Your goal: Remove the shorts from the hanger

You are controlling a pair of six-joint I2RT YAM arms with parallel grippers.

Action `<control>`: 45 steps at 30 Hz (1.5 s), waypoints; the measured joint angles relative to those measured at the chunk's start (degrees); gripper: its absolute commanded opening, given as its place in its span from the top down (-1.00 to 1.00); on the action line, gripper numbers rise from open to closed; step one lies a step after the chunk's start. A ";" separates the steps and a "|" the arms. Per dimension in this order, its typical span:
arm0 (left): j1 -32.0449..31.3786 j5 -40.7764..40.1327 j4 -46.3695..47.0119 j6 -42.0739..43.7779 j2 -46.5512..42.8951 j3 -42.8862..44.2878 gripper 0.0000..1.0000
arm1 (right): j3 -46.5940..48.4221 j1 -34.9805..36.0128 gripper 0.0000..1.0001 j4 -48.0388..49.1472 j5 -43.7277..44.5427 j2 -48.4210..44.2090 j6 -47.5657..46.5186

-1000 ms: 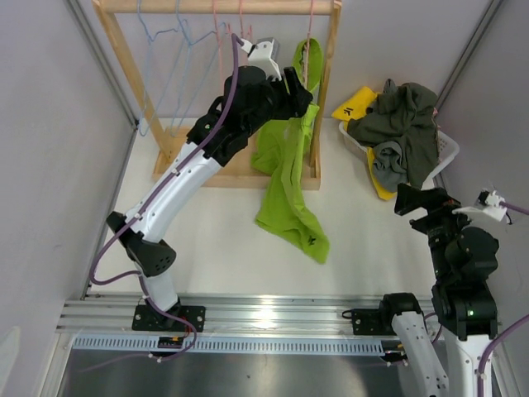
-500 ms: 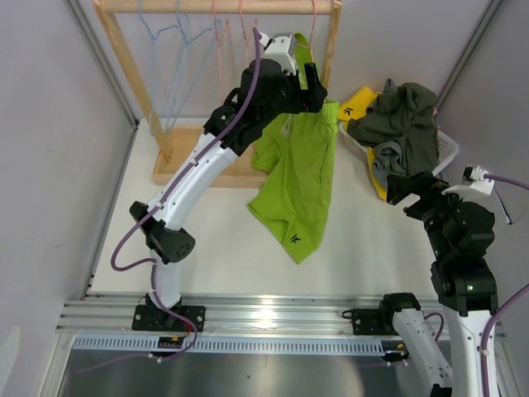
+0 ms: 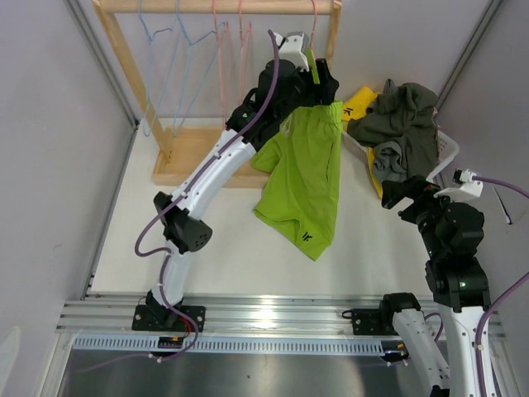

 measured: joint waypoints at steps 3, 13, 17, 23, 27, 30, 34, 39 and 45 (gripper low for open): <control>0.09 0.87 1.42 -1.42 2.51 0.00 0.23 | -0.59 0.02 -0.99 0.02 0.02 -0.17 -0.04; 0.76 -1.38 0.57 -2.45 1.95 -3.50 1.00 | -1.01 0.68 -0.99 1.16 -1.29 -0.11 0.02; 0.72 -2.19 -3.54 -1.97 -1.95 -5.07 1.00 | -0.72 5.01 -0.99 4.57 -4.63 1.73 0.31; 0.63 -2.14 -7.52 -2.05 -7.85 -6.40 1.00 | 11.34 40.87 -0.99 6.93 15.67 17.64 -5.16; 0.63 -1.97 -8.17 -2.12 -10.25 -6.40 1.00 | 22.34 55.89 -0.99 11.19 29.00 34.18 -10.71; 0.63 -1.70 -8.50 -2.32 -11.04 -6.43 1.00 | 23.10 56.46 -0.99 12.59 33.62 40.04 -12.22; 0.63 -1.20 -9.44 -2.64 -11.26 -6.62 1.00 | 23.12 56.17 -0.97 14.49 37.79 43.17 -13.25; 0.63 -0.33 -9.90 -3.37 -13.07 -9.64 1.00 | 23.15 55.56 0.64 20.13 43.54 45.79 -15.17; 0.81 -0.11 -9.97 -4.26 -14.84 -11.26 1.00 | 22.64 57.75 1.00 24.15 47.15 48.15 -13.60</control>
